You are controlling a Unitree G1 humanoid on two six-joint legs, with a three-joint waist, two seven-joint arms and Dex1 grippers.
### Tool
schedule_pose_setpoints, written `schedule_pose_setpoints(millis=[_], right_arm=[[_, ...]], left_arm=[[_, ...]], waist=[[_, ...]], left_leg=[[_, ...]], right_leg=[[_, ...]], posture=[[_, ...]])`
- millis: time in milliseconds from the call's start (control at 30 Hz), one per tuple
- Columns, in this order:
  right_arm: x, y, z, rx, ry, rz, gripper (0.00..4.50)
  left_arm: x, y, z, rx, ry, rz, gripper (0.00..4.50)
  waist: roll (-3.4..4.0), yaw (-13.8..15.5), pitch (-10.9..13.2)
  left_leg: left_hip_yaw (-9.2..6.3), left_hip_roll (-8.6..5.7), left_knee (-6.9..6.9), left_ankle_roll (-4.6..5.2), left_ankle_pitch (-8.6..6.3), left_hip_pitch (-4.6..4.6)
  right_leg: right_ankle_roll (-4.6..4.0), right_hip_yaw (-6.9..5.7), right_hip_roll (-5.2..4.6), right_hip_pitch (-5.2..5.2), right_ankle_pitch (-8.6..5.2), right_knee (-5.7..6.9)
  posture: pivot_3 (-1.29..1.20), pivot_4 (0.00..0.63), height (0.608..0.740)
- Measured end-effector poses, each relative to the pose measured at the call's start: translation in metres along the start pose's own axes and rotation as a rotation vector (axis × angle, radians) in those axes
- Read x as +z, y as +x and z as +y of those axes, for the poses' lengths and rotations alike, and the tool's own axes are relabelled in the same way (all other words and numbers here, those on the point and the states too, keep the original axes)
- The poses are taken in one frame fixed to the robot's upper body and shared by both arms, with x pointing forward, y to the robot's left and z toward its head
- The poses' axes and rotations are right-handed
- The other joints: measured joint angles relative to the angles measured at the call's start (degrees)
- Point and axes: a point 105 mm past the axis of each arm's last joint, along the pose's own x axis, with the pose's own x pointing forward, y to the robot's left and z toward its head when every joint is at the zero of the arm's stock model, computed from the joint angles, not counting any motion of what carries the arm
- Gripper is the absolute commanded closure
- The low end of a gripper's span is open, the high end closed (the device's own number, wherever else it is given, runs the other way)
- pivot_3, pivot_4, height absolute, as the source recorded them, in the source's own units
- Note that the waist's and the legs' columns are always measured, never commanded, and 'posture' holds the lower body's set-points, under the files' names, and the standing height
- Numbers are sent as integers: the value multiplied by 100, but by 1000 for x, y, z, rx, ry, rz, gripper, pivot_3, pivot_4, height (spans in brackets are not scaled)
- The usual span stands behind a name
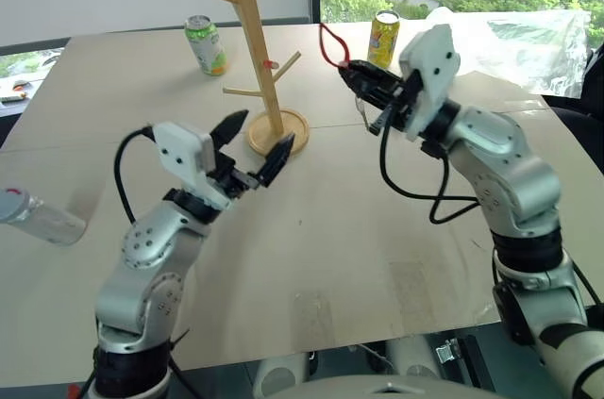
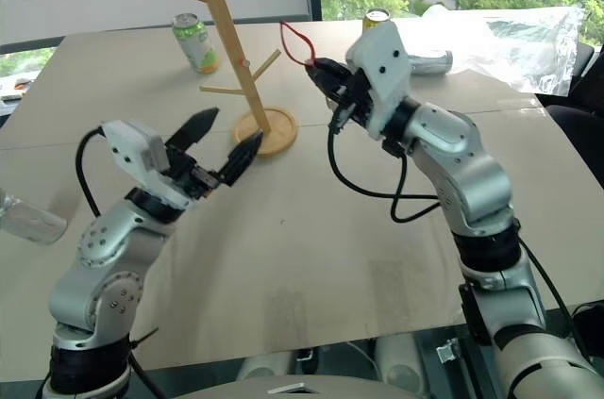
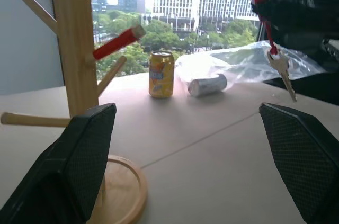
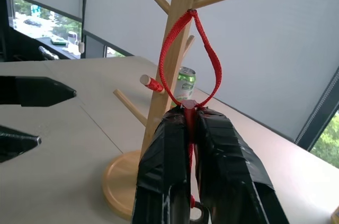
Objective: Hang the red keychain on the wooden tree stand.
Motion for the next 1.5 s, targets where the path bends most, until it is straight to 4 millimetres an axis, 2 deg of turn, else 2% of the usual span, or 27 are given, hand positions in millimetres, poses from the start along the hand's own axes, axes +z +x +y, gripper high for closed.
schedule_pose_setpoints(millis=[167, 333, 500, 800, 967, 1067, 1267, 1333, 1433, 1500], right_arm=[[-13, 24, 7, 41, -14, 10, 4448], [-34, 37, 14, 73, -4, 59, 4448], [-36, 55, 18, 86, -5, 54, 4448], [-43, 73, 19, 85, 5, 48, 4448], [-58, 78, 15, 64, 23, 94, 4448], [-66, 80, 11, 45, 51, 114, 3442], [-61, 81, 2, 10, 133, 68, 585], [-59, 81, 0, 4, 151, 54, 180], [-58, 75, -1, -8, 179, 27, 180], [-69, 61, -5, -42, 208, 36, 180]], left_arm=[[12, 6, 9, 34, -27, -19, 0], [8, 3, 18, 63, -31, 5, 0], [2, 3, 23, 74, -39, 24, 0], [1, 4, 24, 79, -35, 22, 0], [2, 4, 24, 80, -34, 19, 0], [2, 5, 24, 82, -36, 18, 0], [1, 8, 21, 85, -44, 17, 0], [0, 10, 21, 100, -34, 20, 0], [-5, 12, 25, 163, -20, 32, 0], [-17, 13, 30, 236, -50, 51, 0]], waist=[[0, -3, 0], [0, -4, 1], [1, -8, 1], [1, -10, 1], [2, -13, 1], [2, -12, 2], [2, -9, 2], [2, -9, 2], [2, -5, 1], [0, 14, 0]], left_leg=[[-2, 0, -2, -30, 18, 0], [-1, -1, -2, -33, 19, -1], [-3, 0, -2, -37, 21, 0], [-4, 0, -4, -39, 23, -1], [-4, 0, -4, -40, 23, -1], [-4, 0, -5, -41, 23, -2], [-5, 1, -6, -41, 23, -2], [-6, 1, -6, -41, 23, -1], [-5, 0, -8, -41, 23, -1], [-6, -1, -9, -40, 23, -1]], right_leg=[[-1, -1, 3, -1, 0, 3], [-2, 0, 3, -1, 1, 3], [-3, -1, 4, -3, 0, 7], [-4, -1, 3, -3, 1, 8], [-4, -2, 3, -3, 1, 8], [-4, -2, 3, -4, 1, 8], [-4, -2, 2, -3, 1, 8], [-4, -2, 2, -3, 1, 8], [-4, -2, 2, -3, 1, 8], [-4, -4, -1, -1, 1, 8]], posture=[[0, 150, 740], [0, 150, 740], [0, 150, 740], [0, 150, 740], [0, 150, 740], [0, 150, 740], [0, 150, 740], [0, 150, 740], [0, 150, 740], [0, 150, 740]])
